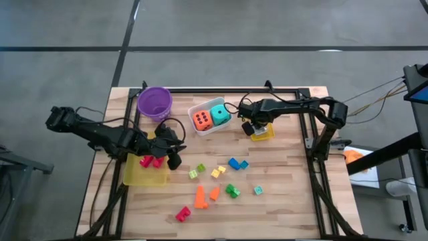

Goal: Pick & Place Toys
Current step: Put the orange deck of cards into the yellow bin

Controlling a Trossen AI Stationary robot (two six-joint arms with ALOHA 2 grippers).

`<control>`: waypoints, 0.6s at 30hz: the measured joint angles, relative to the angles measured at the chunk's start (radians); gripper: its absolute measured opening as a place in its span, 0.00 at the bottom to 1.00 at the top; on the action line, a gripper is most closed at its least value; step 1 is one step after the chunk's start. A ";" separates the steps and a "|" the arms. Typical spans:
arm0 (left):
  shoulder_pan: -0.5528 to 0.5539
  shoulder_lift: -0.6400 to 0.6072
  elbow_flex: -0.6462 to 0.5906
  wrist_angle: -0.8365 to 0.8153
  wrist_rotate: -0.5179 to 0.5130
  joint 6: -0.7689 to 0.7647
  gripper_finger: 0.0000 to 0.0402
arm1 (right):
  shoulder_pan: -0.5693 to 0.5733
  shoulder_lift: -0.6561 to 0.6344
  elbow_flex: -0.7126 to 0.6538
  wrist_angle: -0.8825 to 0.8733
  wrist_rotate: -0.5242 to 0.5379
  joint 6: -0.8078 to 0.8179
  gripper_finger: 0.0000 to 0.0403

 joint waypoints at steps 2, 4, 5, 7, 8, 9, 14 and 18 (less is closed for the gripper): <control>0.000 0.000 0.000 0.000 0.000 0.000 0.25 | 0.000 0.001 0.006 0.003 -0.001 -0.007 0.14; 0.000 0.000 0.000 0.000 0.000 0.000 0.25 | 0.000 0.001 0.012 0.007 -0.002 -0.013 0.14; 0.000 0.000 0.000 0.000 0.000 0.000 0.25 | -0.001 -0.001 0.012 0.010 -0.003 -0.015 0.14; 0.000 0.000 0.000 0.000 0.000 0.000 0.25 | -0.001 -0.003 0.014 0.007 -0.007 -0.020 0.16; 0.000 0.000 0.000 0.000 0.000 0.000 0.25 | -0.001 -0.003 0.016 0.007 -0.009 -0.021 0.19; 0.000 0.000 0.000 0.000 0.000 0.000 0.25 | -0.001 -0.003 0.016 0.008 -0.016 -0.021 0.23; 0.000 0.000 0.000 0.000 0.000 0.000 0.25 | -0.001 0.004 0.010 0.005 -0.034 -0.018 0.42; 0.000 0.000 0.000 0.000 0.000 0.000 0.25 | -0.001 0.014 0.010 0.006 -0.033 -0.018 0.49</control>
